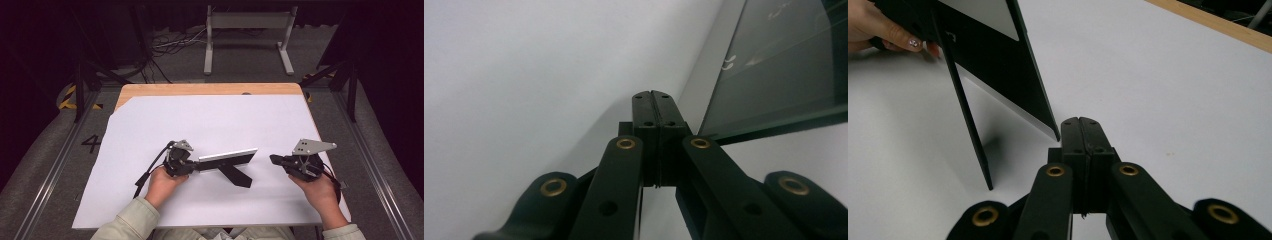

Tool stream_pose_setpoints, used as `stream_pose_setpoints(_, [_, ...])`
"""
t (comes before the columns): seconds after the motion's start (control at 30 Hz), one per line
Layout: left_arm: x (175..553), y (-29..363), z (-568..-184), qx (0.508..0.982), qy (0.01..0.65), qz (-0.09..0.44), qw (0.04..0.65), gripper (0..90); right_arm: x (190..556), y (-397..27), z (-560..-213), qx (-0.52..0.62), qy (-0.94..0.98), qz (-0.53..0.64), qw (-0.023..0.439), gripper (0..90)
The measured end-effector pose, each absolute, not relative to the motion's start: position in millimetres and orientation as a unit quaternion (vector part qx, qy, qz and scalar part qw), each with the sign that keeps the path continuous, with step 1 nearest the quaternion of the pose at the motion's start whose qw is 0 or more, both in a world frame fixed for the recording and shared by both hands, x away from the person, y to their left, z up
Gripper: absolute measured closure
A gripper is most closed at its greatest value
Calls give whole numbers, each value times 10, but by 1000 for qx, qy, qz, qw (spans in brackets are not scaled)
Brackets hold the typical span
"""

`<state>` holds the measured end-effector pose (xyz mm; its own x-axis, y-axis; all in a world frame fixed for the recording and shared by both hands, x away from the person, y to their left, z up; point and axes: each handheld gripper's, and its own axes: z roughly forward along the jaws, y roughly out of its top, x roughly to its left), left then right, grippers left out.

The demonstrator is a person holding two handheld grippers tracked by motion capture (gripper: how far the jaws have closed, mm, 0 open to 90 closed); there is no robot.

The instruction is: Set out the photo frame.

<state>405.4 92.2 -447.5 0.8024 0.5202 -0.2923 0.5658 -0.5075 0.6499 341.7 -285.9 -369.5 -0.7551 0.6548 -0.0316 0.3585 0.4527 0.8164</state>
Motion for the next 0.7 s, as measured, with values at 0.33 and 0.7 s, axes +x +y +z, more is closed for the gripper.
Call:
stream_pose_setpoints(0.33, [3876,946,-4453,872,307,-46,380,900,3368,-2826,-3635,294,835,431,174,900])
stream_pose_setpoints(0.7, [3722,863,-4468,884,286,-65,365,900,3368,-2811,-3603,291,835,434,172,900])
